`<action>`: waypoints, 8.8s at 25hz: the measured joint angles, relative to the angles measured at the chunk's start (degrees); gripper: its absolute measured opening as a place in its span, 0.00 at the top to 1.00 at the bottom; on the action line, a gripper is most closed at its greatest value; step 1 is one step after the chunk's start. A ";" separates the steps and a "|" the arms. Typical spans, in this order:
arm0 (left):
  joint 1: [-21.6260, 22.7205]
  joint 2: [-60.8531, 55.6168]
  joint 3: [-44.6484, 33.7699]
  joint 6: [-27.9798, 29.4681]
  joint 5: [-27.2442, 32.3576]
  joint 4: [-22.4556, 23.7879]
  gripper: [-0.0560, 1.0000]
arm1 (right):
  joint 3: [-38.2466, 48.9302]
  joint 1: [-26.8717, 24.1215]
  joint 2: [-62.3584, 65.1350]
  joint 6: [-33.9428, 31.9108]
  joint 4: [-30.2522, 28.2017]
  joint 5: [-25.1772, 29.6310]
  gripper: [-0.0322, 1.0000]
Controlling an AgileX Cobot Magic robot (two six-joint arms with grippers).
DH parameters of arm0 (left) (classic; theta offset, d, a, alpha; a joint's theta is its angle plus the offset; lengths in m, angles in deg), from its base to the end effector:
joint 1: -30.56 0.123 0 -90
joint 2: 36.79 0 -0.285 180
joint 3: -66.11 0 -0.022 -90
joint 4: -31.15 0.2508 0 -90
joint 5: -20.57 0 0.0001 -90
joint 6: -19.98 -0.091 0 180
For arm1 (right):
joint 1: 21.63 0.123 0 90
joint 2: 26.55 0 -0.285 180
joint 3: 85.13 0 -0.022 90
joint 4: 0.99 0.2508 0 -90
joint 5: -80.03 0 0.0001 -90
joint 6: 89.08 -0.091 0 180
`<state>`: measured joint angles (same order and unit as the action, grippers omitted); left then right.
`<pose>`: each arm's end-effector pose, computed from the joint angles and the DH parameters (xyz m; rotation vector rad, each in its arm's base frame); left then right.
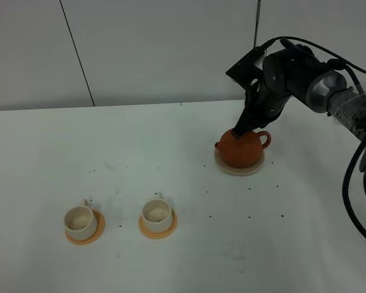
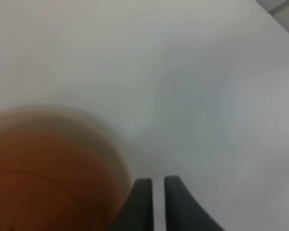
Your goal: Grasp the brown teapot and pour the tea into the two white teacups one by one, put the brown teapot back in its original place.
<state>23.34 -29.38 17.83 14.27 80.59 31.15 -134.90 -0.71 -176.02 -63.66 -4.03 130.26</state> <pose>-0.0059 0.0007 0.2797 0.2274 2.0067 -0.0167 0.5075 0.1900 0.1685 -1.0576 2.3945 -0.0929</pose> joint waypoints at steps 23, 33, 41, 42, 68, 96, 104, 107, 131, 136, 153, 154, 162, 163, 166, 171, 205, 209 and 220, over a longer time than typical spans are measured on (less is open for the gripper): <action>0.00 0.00 0.00 0.00 0.00 0.00 0.78 | -0.06 0.00 0.00 -1.41 -0.10 5.10 0.92; 0.00 0.00 0.00 0.00 0.00 0.00 0.78 | -0.06 -0.05 0.00 -2.46 -0.16 5.71 0.92; 0.00 0.00 0.00 0.00 0.00 0.00 0.78 | -0.06 -0.05 0.00 -2.52 -0.16 5.34 0.92; 0.00 0.00 0.00 0.00 0.00 0.00 0.78 | -0.06 -0.05 0.00 -2.52 -0.16 5.23 0.92; 0.00 0.00 0.00 -0.04 0.00 0.00 0.78 | -0.01 -3.24 5.40 2.22 0.44 4.38 0.87; 0.00 0.00 0.00 -0.04 0.00 0.00 0.77 | -0.01 -6.25 13.72 55.76 20.70 19.36 0.73; 0.00 0.00 0.00 -0.04 0.00 0.00 0.76 | -0.01 -6.25 11.45 50.52 25.13 19.36 0.73; 0.00 0.00 0.00 -0.04 0.00 0.00 0.76 | -0.01 -6.25 11.16 53.18 23.12 19.36 0.73; 0.00 0.00 0.00 -0.04 0.00 0.00 0.76 | -0.01 -9.07 5.69 70.85 19.17 19.26 0.73; 0.00 0.00 0.00 -0.04 0.00 0.00 0.76 | -0.01 -9.07 5.58 72.25 18.84 19.26 0.73; 0.00 0.00 0.00 -0.04 0.00 0.00 0.76 | -0.01 -7.84 3.33 76.93 19.66 19.26 0.70; 0.00 0.00 0.00 -0.04 0.00 0.00 0.76 | -0.01 -7.72 3.33 77.06 19.92 19.26 0.69; 0.00 0.00 0.00 -0.04 0.00 0.00 0.76 | -0.01 -7.22 3.33 78.19 20.42 17.64 0.69; 0.00 0.00 0.00 -0.04 0.00 0.00 0.76 | -0.01 -7.22 3.33 78.19 20.42 17.10 0.69; 0.00 0.00 0.00 -0.04 0.00 0.00 0.76 | -0.01 -7.11 3.33 78.24 20.42 15.63 0.68; 0.00 0.00 0.00 -0.04 0.00 0.00 0.76 | -0.01 -6.92 3.33 78.30 20.42 14.89 0.68; 0.00 0.00 0.00 -0.04 0.00 0.00 0.76 | -0.01 -6.87 1.14 78.24 20.63 13.52 0.68; 0.00 0.00 0.00 -0.04 0.00 0.00 0.76 | -0.01 -6.87 0.83 78.24 20.63 13.46 0.68; 0.00 0.00 0.00 -0.04 0.00 0.00 0.76 | -0.07 -6.87 0.48 78.24 20.85 13.22 0.68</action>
<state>23.34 -29.38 17.83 14.24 80.59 31.15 -134.97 -7.58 -175.54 14.58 16.82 143.48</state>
